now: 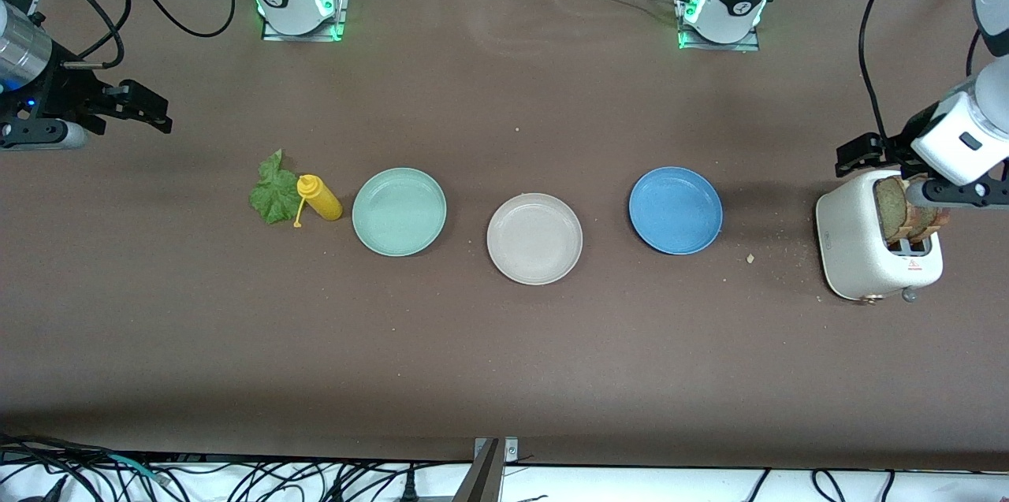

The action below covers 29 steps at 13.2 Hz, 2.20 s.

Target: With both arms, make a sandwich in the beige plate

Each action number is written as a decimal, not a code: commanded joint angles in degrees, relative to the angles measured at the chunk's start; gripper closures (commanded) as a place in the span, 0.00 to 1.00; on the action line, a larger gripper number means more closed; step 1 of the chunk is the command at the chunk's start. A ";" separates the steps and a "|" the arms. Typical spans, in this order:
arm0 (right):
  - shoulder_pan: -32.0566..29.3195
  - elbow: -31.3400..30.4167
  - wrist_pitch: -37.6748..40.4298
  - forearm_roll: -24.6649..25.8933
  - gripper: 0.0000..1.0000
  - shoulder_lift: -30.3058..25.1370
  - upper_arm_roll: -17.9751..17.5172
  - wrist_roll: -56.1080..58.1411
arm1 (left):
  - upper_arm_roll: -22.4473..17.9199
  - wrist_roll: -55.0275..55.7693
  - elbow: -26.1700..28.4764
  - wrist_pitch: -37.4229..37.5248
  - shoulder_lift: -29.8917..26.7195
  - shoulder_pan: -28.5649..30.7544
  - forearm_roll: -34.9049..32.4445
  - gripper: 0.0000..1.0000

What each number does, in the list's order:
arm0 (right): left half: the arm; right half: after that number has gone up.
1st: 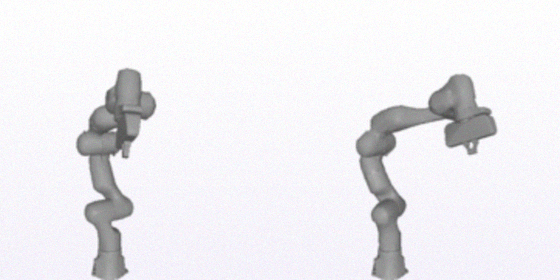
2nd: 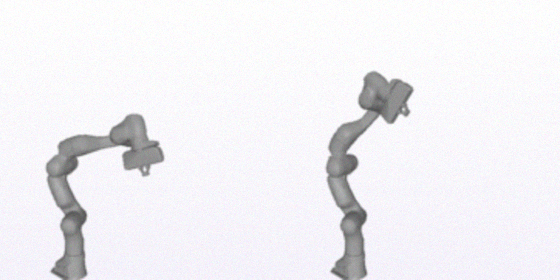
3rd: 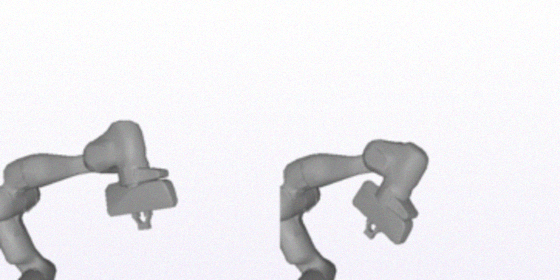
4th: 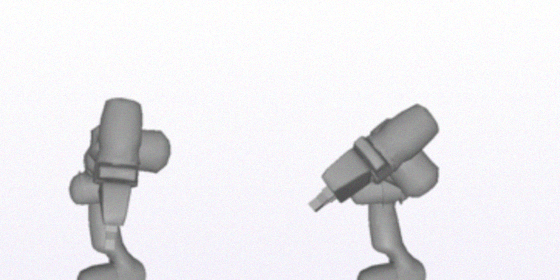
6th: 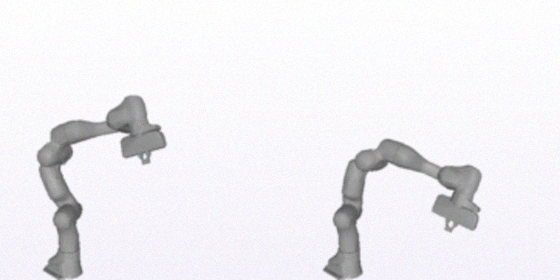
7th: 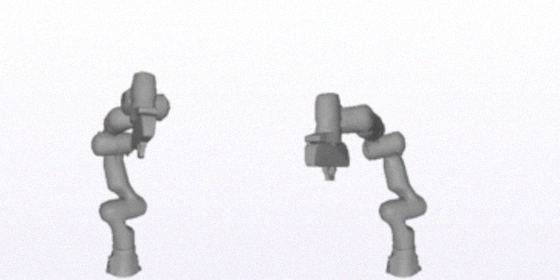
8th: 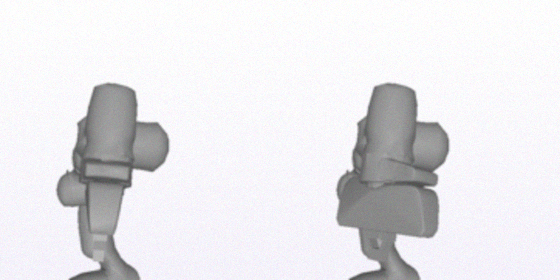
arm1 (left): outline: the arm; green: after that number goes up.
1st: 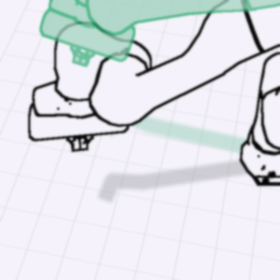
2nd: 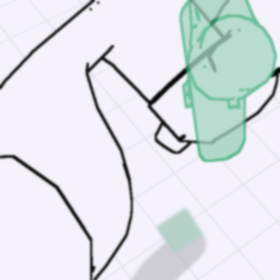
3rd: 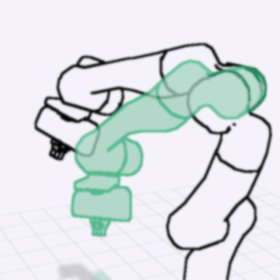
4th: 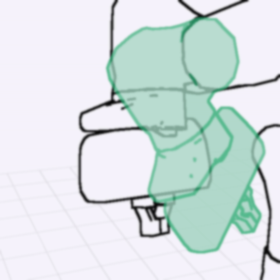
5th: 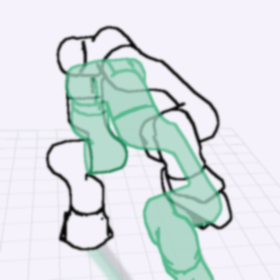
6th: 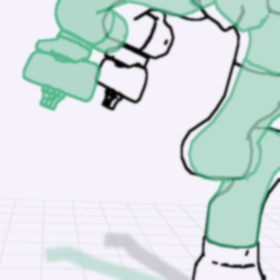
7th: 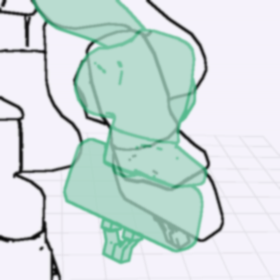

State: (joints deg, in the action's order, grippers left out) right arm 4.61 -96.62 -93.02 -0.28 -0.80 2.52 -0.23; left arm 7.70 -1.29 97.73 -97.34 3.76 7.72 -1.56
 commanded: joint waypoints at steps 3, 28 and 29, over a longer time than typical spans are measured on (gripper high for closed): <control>0.14 0.56 0.38 0.63 0.00 -0.16 0.12 0.14 | 0.03 -1.17 10.10 -4.62 -7.36 0.54 1.91 0.00; 0.14 0.64 0.65 0.63 0.00 -0.16 0.12 0.14 | -0.40 -0.64 -2.64 5.93 -2.71 0.37 0.95 0.00; 0.14 0.56 0.73 0.63 0.00 -0.16 0.12 0.14 | -0.40 -0.64 -2.64 5.84 -2.71 0.36 0.86 0.00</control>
State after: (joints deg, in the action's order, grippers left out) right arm 4.61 -96.62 -93.00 -0.28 -0.80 2.52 -0.23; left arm 7.28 -1.28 97.13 -92.76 0.21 7.75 -1.55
